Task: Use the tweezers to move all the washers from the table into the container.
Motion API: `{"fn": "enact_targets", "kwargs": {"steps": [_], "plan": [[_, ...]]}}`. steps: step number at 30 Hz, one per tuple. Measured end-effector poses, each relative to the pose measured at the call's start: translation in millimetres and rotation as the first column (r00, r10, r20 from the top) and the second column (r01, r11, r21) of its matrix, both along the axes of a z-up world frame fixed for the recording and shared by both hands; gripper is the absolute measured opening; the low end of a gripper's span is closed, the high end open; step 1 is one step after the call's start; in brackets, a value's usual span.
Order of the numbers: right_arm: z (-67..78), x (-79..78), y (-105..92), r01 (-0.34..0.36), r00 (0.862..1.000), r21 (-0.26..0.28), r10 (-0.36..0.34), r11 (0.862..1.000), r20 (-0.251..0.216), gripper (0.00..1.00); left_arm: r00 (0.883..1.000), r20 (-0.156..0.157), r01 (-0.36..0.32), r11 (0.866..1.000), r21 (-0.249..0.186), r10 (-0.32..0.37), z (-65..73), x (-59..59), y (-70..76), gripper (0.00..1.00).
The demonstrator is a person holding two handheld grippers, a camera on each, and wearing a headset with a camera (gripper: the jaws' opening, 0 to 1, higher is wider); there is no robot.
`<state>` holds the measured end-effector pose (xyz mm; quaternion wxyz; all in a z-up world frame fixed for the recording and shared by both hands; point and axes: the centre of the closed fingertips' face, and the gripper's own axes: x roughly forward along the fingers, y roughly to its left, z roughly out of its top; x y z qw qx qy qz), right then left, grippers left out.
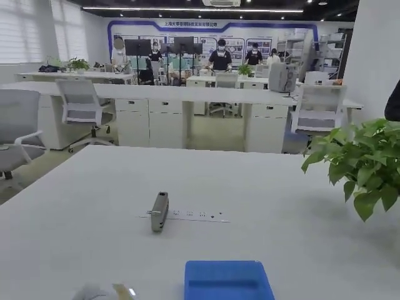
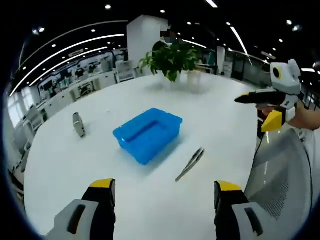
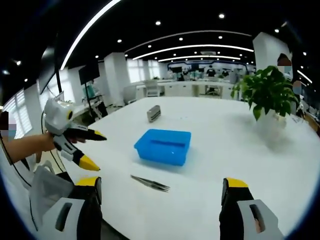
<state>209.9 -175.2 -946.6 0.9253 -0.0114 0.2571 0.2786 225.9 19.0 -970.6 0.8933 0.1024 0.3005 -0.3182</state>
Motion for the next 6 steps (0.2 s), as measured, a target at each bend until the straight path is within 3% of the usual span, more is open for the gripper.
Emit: {"fn": "enact_targets", "kwargs": {"steps": [3, 6], "plan": [[-0.1, -0.6, -1.7, 0.002, 1.000, -0.012, -0.002, 1.000, 0.008, 0.99, 0.994, 0.045, -0.099, 0.993, -0.059, 0.101, 15.5, -9.9, 11.9, 0.92], [-1.5, -1.3, -2.1, 0.002, 1.000, -0.016, -0.002, 1.000, 0.004, 0.99, 0.982, 0.078, -0.166, 0.985, -0.050, 0.170, 21.3, -15.7, 23.4, 0.99]]}}
